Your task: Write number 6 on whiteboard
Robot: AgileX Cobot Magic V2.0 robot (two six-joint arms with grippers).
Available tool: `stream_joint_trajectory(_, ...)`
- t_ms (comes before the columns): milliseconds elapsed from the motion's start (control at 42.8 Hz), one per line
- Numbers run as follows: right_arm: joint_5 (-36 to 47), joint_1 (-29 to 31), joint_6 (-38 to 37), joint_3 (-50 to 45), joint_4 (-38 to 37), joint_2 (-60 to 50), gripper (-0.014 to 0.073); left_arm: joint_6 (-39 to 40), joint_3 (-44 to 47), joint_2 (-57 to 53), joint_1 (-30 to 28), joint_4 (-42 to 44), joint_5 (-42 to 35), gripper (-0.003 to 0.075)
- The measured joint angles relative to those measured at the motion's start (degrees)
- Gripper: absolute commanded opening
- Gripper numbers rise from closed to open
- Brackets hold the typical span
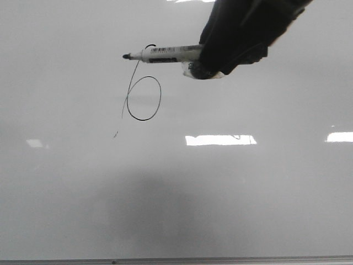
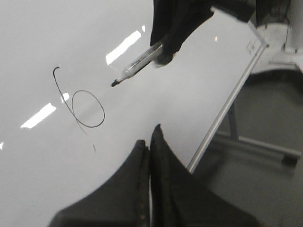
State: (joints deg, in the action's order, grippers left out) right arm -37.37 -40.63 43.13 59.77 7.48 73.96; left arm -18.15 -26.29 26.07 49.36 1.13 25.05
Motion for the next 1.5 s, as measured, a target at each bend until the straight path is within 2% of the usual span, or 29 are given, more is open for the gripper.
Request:
stream_joint_trajectory(140, -3.6, -4.9, 2.7, -0.1, -2.7, -0.3, -0.006, -7.6, -9.6, 11.6, 0.0, 2.0, 7.9, 0.0291)
stream_joint_trajectory(210, -4.0, -7.2, 2.9, -0.1, -3.7, -0.3, -0.006, -10.7, -14.1, 17.6, 0.0, 2.2, 11.1, 0.0354)
stream_joint_trajectory(421, -3.9, -10.3, 3.0, -0.1, -4.2, -0.3, -0.006, -18.0, -21.8, 30.6, 0.0, 1.1, 16.2, 0.0356)
stream_joint_trajectory(724, -1.4, -10.4, 3.2, -0.1, -4.3, -0.3, -0.006, -20.1, -24.6, 39.7, 4.8, -0.2, 13.5, 0.0356)
stream_joint_trajectory(841, -1.3, -10.4, 3.2, -0.3, -4.6, -0.3, -0.006, -20.1, -24.6, 41.3, 5.1, -0.1, 12.4, 0.0308)
stream_joint_trajectory(1098, -1.7, -10.4, 3.2, -0.4, -4.1, -0.4, -0.006, -20.2, -24.6, 41.5, 5.1, 1.2, 10.8, 0.0083)
stream_joint_trajectory(1239, -1.8, -10.4, 3.2, -0.5, -2.9, -0.5, -0.006, -20.2, -24.6, 41.5, 5.1, 1.6, 10.8, -0.0003)
stream_joint_trajectory(1426, -1.8, -10.4, 3.3, -0.5, -2.3, -0.5, -0.0058, -20.2, -24.6, 41.5, 5.1, 1.7, 10.9, -0.002)
stream_joint_trajectory(1496, -1.8, -10.4, 3.3, -0.5, -2.3, -0.5, -0.0031, -20.2, -24.6, 41.5, 5.1, 1.8, 11.0, -0.002)
